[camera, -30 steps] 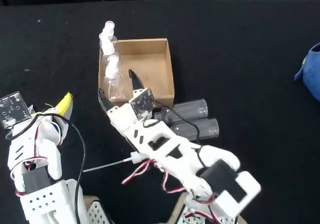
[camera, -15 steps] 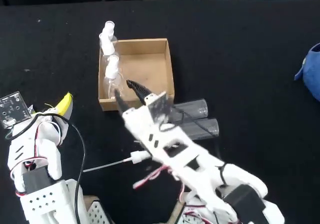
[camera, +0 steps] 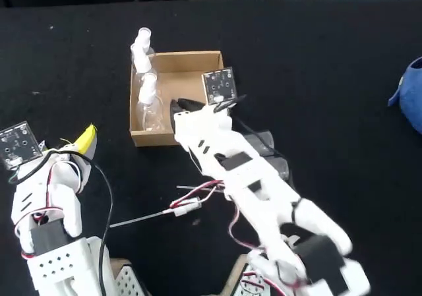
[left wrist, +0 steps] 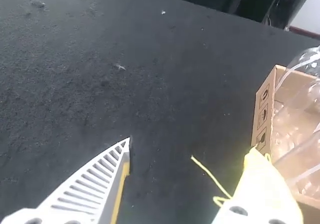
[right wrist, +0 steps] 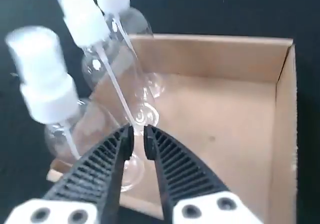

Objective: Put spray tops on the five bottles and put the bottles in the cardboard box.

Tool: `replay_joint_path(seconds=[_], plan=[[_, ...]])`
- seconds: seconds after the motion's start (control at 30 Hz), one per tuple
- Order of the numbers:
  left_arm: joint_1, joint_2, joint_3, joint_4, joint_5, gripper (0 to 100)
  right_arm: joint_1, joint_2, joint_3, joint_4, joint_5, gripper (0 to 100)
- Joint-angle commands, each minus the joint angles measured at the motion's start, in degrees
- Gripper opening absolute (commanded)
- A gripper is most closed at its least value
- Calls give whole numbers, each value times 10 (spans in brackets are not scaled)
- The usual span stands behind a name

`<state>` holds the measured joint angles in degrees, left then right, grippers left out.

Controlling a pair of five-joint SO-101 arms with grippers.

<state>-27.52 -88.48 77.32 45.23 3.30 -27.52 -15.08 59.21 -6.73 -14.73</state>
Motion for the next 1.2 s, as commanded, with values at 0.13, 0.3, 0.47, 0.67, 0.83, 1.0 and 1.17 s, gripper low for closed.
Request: replay_joint_path(seconds=[0.13,0.3,0.47,0.67,0.83,1.0,1.17], plan=[[-7,-7,-9,-16,-1,238,11,110,-89,-49,-4,11],[-7,-7,-9,-16,-1,238,4,124,-96,-49,-4,11],[-7,-7,-9,-16,-1,238,-26,124,-94,-50,-4,11],[-7,-7,-9,-16,-1,238,-27,127,-95,-49,-4,11],[-7,-7,-9,-16,-1,238,-44,128,-94,-49,-4,11],[-7,-7,-9,-16,-1,238,-51,129,-93,-49,-4,11],[-7,-7,-9,-16,-1,238,-39,127,-95,-52,-4,11]])
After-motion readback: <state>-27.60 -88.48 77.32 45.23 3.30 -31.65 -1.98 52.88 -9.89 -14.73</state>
